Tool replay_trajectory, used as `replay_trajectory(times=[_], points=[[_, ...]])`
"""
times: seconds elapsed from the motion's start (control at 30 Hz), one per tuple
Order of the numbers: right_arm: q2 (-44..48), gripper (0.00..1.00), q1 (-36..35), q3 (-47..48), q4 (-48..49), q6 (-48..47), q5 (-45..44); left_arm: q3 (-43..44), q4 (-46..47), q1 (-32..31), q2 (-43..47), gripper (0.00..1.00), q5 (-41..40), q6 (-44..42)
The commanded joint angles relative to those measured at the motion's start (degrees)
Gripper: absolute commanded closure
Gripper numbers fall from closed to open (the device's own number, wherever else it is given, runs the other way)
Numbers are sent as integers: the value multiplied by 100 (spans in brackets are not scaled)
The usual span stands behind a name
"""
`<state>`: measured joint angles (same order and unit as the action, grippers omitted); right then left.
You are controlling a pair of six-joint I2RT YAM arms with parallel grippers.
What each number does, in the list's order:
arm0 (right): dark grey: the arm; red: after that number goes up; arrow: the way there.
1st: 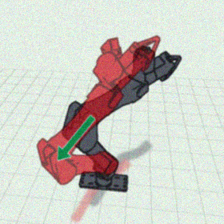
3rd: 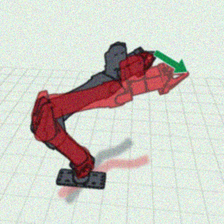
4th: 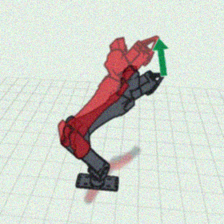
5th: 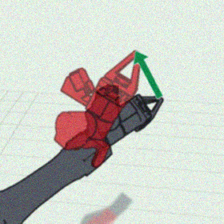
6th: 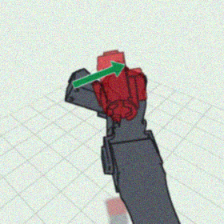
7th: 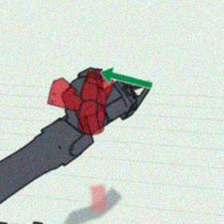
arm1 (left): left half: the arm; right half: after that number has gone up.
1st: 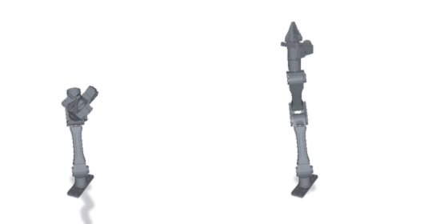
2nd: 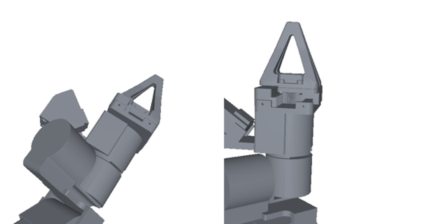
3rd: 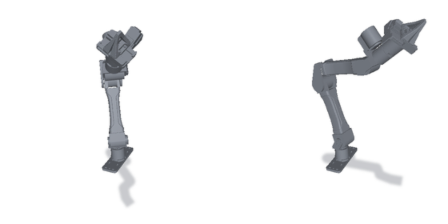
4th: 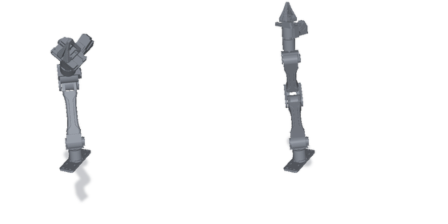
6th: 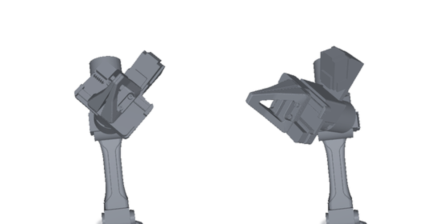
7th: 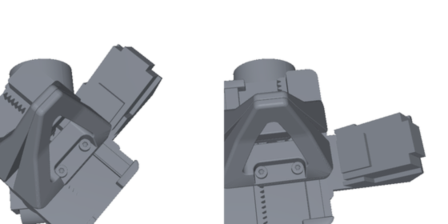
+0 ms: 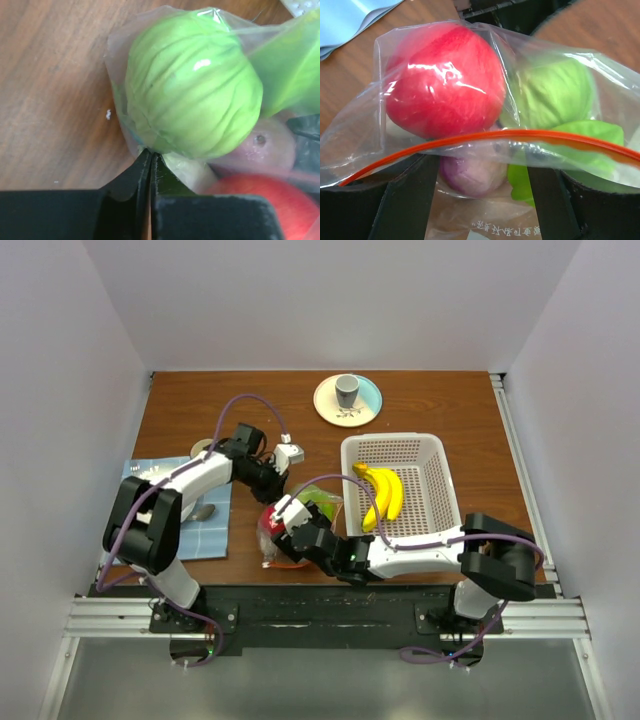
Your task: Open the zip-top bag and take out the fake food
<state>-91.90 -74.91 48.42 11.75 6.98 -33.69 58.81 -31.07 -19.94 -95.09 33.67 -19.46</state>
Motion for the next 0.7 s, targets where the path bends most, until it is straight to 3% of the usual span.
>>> replay_trajectory(times=[0.0, 0.23, 0.43, 0.67], points=[[-30, 26, -49, 281, 644, -302, -744, 157, -426, 34, -98, 100, 149, -391], [-231, 25, -58, 317, 531, -207, -736, 1009, -1311, 754, 192, 100, 17, -795], [-425, 26, -67, 27, 556, 188, -226, 1976, -1999, 1133, 473, 100, -212, -1156], [-688, 27, -93, -202, 741, 427, 29, 1117, -1798, 826, 403, 100, 236, -788]])
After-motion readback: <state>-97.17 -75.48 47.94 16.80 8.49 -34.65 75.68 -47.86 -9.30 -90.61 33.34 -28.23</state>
